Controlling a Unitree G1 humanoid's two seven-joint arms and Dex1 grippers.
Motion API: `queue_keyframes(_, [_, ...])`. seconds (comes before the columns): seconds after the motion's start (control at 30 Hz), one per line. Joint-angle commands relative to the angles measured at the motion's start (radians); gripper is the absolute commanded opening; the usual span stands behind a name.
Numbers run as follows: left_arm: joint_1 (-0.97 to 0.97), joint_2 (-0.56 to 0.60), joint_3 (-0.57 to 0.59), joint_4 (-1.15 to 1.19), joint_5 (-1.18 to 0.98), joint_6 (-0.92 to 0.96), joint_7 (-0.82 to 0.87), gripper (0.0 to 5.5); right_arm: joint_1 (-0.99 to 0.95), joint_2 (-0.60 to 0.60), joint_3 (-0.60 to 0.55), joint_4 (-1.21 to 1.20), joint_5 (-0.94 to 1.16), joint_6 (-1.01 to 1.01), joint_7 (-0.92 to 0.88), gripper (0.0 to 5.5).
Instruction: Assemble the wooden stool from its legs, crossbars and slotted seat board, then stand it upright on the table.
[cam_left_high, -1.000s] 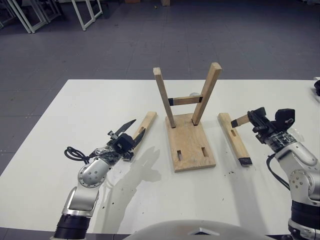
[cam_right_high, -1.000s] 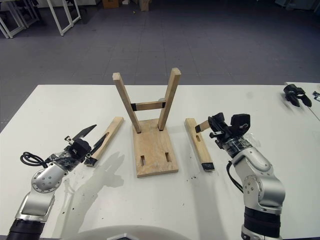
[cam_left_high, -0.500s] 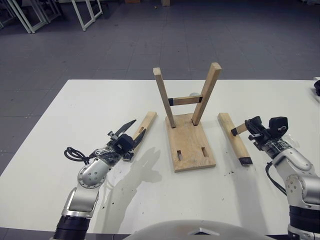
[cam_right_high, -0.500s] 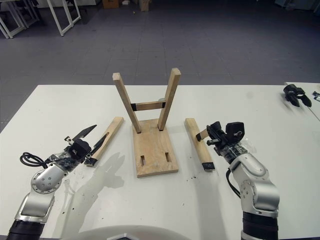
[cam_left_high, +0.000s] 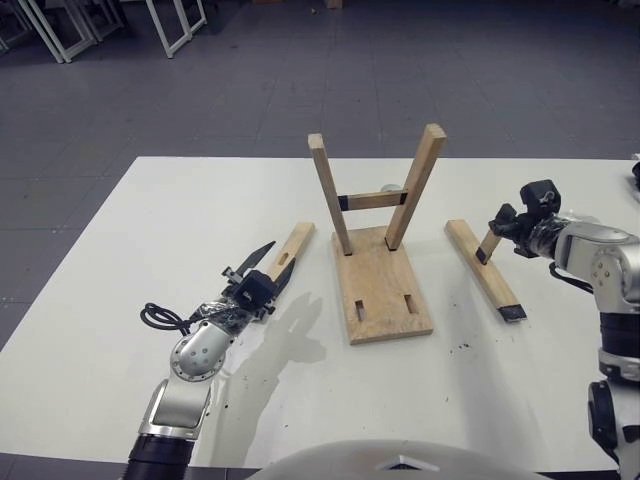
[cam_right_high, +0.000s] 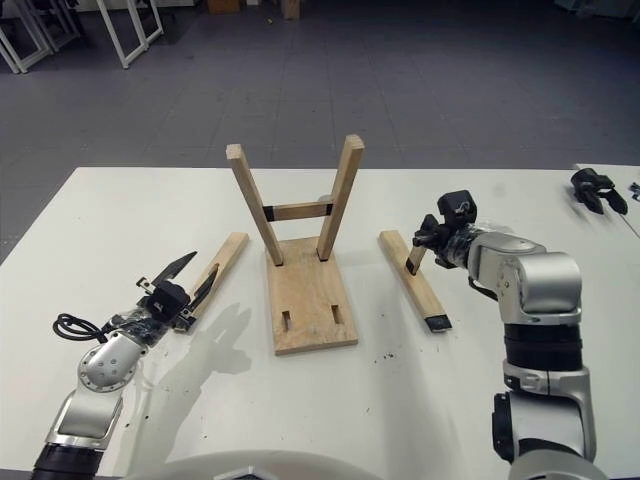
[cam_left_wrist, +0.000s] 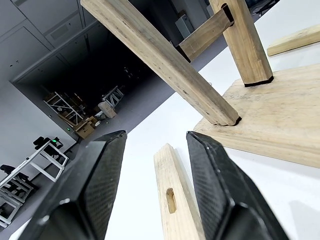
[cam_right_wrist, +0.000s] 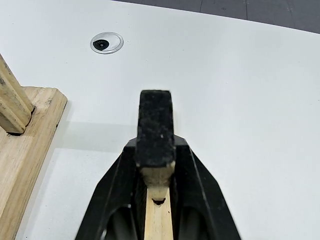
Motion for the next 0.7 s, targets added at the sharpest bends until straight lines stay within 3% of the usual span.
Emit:
queue_keyframes(0.03, [0.0, -0.007, -0.009, 0.006, 0.013, 0.0, 0.013, 2.21, 0.008, 0.009, -0.005, 0.018, -0.005, 0.04, 0.0, 0.41])
queue_keyframes(0.1, [0.005, -0.004, -0.007, 0.005, 0.01, 0.0, 0.014, 2.21, 0.003, 0.019, -0.023, 0.004, -0.006, 0.039, -0.012, 0.41])
queue_keyframes(0.33, [0.017, 0.014, 0.004, -0.01, -0.001, 0.007, 0.0, 2.21, -0.05, 0.029, -0.075, -0.179, -0.038, -0.001, -0.097, 1.64])
queue_keyframes(0.43, [0.018, 0.018, 0.005, -0.009, -0.005, 0.009, -0.005, 2.21, -0.192, 0.053, -0.088, -0.227, -0.055, -0.068, -0.135, 1.64])
queue_keyframes(0.57, [0.004, 0.026, 0.004, -0.002, -0.013, 0.012, -0.017, 2.21, -0.378, 0.125, -0.073, -0.048, -0.099, -0.287, -0.159, 1.64])
queue_keyframes(0.7, [-0.021, 0.037, 0.005, 0.016, -0.021, 0.01, -0.033, 2.21, -0.231, 0.123, -0.005, 0.13, -0.179, -0.41, -0.129, 1.64])
